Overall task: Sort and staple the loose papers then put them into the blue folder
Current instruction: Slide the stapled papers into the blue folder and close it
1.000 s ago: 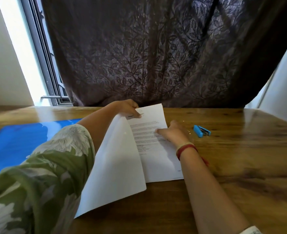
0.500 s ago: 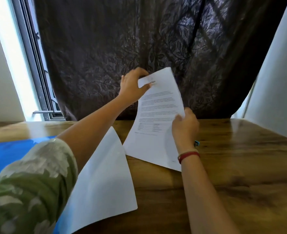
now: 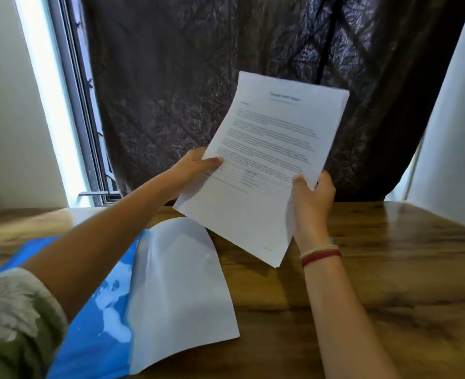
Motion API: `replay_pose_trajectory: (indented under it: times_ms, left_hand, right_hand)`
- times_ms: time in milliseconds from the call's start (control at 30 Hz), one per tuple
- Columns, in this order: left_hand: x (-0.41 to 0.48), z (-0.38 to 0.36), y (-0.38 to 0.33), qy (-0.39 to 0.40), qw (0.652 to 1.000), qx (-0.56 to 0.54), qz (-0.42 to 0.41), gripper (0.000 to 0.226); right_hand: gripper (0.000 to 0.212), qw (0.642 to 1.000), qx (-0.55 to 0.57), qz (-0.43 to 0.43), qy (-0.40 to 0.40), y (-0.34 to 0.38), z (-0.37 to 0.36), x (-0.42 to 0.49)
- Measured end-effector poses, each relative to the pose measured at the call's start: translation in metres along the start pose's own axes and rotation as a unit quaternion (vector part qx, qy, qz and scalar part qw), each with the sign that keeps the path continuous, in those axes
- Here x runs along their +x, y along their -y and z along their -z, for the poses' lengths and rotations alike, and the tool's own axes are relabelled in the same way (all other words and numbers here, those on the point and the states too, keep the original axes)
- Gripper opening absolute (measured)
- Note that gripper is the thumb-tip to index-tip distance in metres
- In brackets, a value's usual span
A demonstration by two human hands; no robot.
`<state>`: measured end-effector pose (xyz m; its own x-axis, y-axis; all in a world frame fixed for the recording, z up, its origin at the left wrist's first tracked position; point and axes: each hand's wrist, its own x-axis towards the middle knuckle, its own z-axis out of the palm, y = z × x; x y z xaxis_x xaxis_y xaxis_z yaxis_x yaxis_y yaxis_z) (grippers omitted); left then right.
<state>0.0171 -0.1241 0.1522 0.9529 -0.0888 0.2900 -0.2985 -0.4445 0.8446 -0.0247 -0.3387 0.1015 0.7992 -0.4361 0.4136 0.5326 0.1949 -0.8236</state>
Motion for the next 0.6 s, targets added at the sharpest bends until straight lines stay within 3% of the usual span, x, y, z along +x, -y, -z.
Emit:
replay_pose_trajectory:
  times_ms: [33,133,233,300,400,600]
  left_hand:
    - [-0.007,0.001,-0.001,-0.009,1.000,-0.022,0.003,0.013]
    - [-0.029,0.010,0.019,-0.043,0.997,-0.065,0.004,0.017]
    - [-0.048,0.020,0.045,-0.130,0.991,-0.029,-0.010,0.016]
    - [-0.062,0.025,0.058,-0.175,0.984,-0.016,-0.028,0.018]
    - [-0.083,0.023,0.071,-0.221,0.973,0.026,-0.067,0.024]
    - [-0.112,0.006,0.066,-0.321,0.938,0.022,-0.130,0.025]
  right_hand:
    - [0.018,0.999,0.024,-0.041,0.010,-0.003,0.000,-0.001]
    - [0.018,0.978,0.087,-0.176,0.063,-0.016,-0.002,-0.008]
    - [0.010,0.956,0.058,-0.265,0.113,-0.028,-0.010,-0.020]
    - [0.016,0.942,0.034,-0.293,0.158,-0.031,-0.019,-0.031]
    - [0.019,0.948,-0.001,-0.260,0.185,-0.034,-0.031,-0.042]
    - [0.020,0.986,-0.003,-0.090,0.143,-0.027,-0.045,-0.056]
